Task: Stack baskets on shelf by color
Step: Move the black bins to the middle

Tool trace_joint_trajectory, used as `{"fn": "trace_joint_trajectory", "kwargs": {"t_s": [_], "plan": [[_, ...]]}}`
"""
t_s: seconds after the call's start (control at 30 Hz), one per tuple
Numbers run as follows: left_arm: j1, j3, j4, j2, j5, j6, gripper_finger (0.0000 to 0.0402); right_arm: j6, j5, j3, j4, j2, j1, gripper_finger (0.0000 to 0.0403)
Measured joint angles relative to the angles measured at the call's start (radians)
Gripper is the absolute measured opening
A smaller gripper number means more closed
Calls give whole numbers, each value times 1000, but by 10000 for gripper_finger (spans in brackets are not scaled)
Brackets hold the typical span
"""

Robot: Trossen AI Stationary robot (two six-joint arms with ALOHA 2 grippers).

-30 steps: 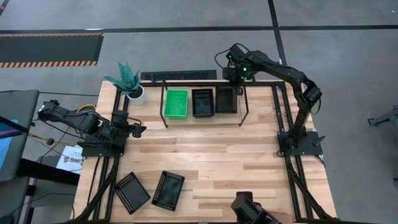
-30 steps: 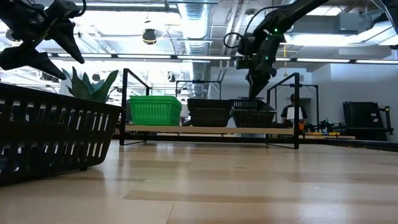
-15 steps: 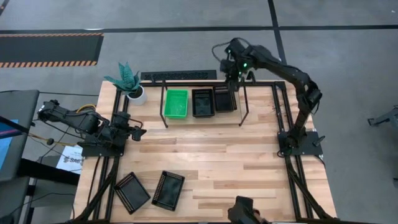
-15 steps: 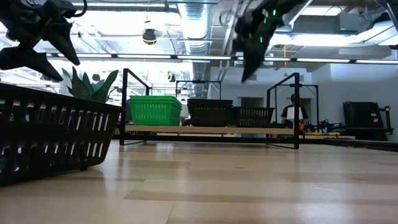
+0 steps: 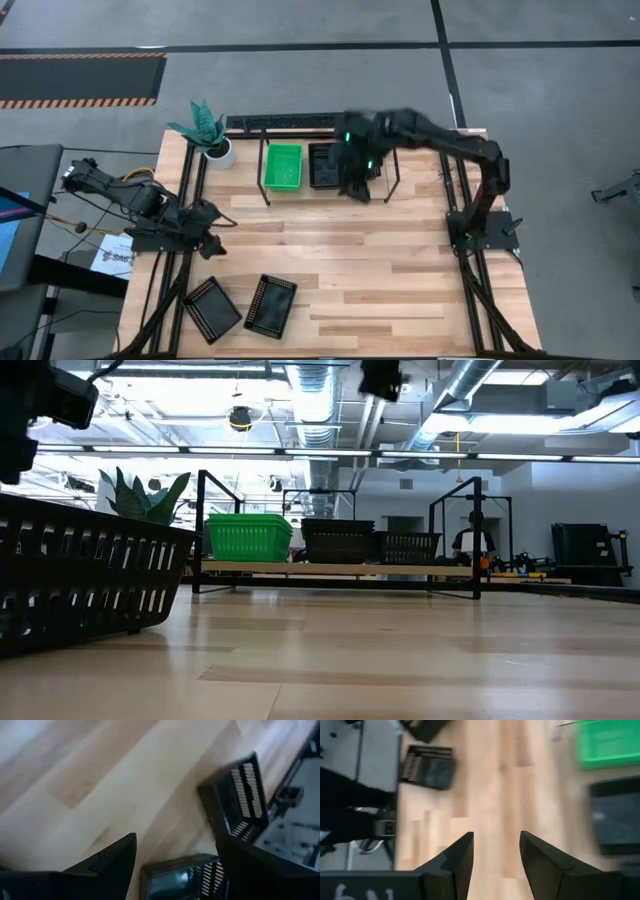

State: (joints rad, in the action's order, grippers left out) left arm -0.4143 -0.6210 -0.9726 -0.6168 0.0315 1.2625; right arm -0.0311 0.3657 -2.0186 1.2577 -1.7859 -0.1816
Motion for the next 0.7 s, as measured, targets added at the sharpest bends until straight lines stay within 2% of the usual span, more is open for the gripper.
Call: {"fn": "trace_joint_trajectory", "kwargs": {"t_s": [0.2, 0.4, 0.53, 0.7], "plan": [[-77, 0, 136, -130, -8, -66, 261, -291, -77, 0, -27, -2, 255, 178], [-154, -31, 140, -327, 41, -46, 251, -597, -285, 0, -16, -2, 534, 176], [-224, -108, 88, -444, 42, 38, 199, -756, -487, 0, 9, -2, 713, 176], [-306, -222, 22, -578, 18, 227, 86, -940, -713, 0, 103, -2, 875, 175]]}}
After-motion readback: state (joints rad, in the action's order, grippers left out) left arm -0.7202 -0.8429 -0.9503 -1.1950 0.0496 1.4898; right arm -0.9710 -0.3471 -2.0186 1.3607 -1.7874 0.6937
